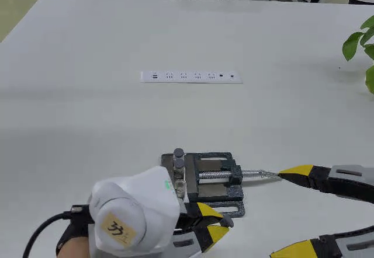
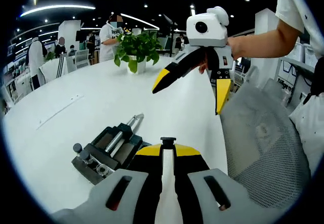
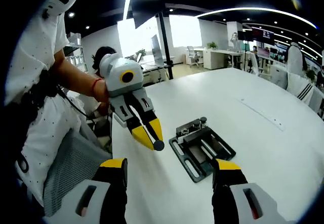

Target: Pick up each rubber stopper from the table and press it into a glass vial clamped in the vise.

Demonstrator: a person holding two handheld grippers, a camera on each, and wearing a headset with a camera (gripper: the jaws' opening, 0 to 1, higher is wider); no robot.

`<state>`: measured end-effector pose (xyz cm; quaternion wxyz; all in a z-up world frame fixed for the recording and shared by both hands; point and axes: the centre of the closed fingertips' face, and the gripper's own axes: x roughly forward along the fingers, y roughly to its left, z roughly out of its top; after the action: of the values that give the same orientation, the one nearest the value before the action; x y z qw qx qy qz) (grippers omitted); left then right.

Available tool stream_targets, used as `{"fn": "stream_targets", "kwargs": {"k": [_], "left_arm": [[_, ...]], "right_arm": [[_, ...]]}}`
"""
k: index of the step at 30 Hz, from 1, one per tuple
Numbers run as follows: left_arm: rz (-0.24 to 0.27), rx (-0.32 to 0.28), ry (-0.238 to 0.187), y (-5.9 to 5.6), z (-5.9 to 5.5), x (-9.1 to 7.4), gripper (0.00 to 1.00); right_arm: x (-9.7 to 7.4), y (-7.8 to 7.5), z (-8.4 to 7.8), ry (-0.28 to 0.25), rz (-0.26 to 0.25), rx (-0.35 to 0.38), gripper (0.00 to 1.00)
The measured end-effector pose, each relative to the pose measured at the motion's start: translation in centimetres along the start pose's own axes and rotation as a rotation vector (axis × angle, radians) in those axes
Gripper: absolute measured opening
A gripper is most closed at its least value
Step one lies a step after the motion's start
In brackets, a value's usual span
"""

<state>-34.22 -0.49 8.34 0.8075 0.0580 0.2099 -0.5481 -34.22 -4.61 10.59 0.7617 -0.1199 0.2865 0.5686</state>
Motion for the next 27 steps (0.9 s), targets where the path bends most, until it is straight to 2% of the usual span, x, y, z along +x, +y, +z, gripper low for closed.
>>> {"fn": "stream_targets", "kwargs": {"k": [2, 3, 5, 8, 10, 14, 16, 27], "left_arm": [[0.002, 0.001, -0.028, 0.2, 0.6, -0.7, 0.04], [0.002, -0.002, -0.048, -0.1, 1.3, -0.9, 0.04], [0.002, 0.000, -0.072, -0.2, 2.0, -1.4, 0.04], [0.001, 0.009, -0.095, -0.8, 3.5, -2.1, 0.03], [0.000, 0.010, -0.115, -1.0, 4.0, -2.5, 0.03], [-0.002, 0.025, -0.125, -1.3, 4.3, -2.9, 0.03], [-0.007, 0.034, -0.126, -1.4, 4.3, -3.1, 0.03], [-0.027, 0.047, -0.156, -2.1, 5.1, -3.7, 0.03]], "right_arm": [[0.1, 0.4, 1.0, -0.007, 0.018, 0.004, 0.61], [0.2, 0.7, 1.6, -0.007, 0.035, 0.020, 0.59], [0.4, 1.1, 2.6, -0.017, 0.056, 0.030, 0.54], [0.7, 1.7, 3.6, -0.034, 0.092, 0.032, 0.45], [0.9, 2.2, 4.2, -0.036, 0.119, 0.038, 0.40], [1.0, 3.1, 4.6, -0.028, 0.183, 0.044, 0.25], [1.2, 3.4, 5.0, -0.021, 0.198, 0.044, 0.20], [2.1, 5.2, 5.6, 0.027, 0.255, -0.002, 0.11]]}}
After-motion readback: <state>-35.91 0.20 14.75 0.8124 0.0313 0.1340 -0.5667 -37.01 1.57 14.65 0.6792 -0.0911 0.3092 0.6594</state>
